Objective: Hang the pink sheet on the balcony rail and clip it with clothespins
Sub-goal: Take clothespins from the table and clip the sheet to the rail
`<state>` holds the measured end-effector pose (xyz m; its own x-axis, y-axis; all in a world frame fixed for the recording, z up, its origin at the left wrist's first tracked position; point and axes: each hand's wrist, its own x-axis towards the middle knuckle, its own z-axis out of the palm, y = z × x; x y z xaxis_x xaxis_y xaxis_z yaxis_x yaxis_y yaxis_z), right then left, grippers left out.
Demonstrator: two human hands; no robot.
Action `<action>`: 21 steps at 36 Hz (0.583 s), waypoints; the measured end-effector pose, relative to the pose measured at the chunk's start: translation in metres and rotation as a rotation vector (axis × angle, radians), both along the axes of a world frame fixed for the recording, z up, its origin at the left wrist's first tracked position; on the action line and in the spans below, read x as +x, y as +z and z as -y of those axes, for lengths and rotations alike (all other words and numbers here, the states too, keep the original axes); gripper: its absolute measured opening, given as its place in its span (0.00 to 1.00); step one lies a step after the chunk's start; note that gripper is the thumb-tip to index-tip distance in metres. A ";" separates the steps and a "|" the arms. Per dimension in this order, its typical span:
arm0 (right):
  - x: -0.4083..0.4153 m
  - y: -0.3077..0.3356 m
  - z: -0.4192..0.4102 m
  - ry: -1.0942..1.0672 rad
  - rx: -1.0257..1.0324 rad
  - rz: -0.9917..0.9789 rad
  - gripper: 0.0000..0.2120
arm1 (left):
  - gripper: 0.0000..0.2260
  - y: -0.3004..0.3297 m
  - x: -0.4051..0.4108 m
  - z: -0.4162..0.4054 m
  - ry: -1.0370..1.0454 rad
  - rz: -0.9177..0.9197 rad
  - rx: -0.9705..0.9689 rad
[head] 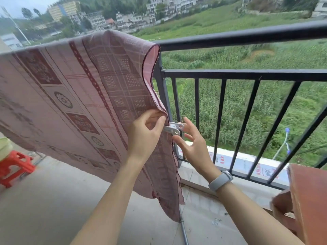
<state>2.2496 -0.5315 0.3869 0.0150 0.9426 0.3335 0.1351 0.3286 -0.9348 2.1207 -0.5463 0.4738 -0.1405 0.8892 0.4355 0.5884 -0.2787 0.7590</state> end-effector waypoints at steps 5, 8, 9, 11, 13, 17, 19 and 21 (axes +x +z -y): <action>0.026 -0.042 0.027 -0.170 -0.012 0.133 0.21 | 0.13 -0.083 0.000 0.026 0.046 -0.156 0.194; 0.049 -0.081 0.058 -0.301 -0.084 0.287 0.18 | 0.16 -0.143 0.009 0.043 -0.036 -0.286 0.110; 0.055 -0.093 0.066 -0.332 -0.109 0.335 0.18 | 0.17 -0.159 0.010 0.044 -0.070 -0.321 0.065; 0.075 -0.125 0.100 -0.417 -0.223 0.428 0.18 | 0.19 -0.195 0.028 0.054 -0.196 -0.416 -0.064; 0.091 -0.150 0.134 -0.473 -0.323 0.478 0.18 | 0.21 -0.217 0.045 0.063 -0.309 -0.527 -0.159; 0.128 -0.191 0.227 -0.700 -0.535 0.545 0.16 | 0.24 -0.258 0.104 0.092 -0.651 -0.656 -0.241; 0.144 -0.205 0.274 -0.818 -0.656 0.574 0.15 | 0.24 -0.271 0.138 0.113 -0.811 -0.694 -0.265; 0.162 -0.214 0.318 -0.922 -0.757 0.606 0.15 | 0.25 -0.281 0.172 0.138 -0.952 -0.741 -0.299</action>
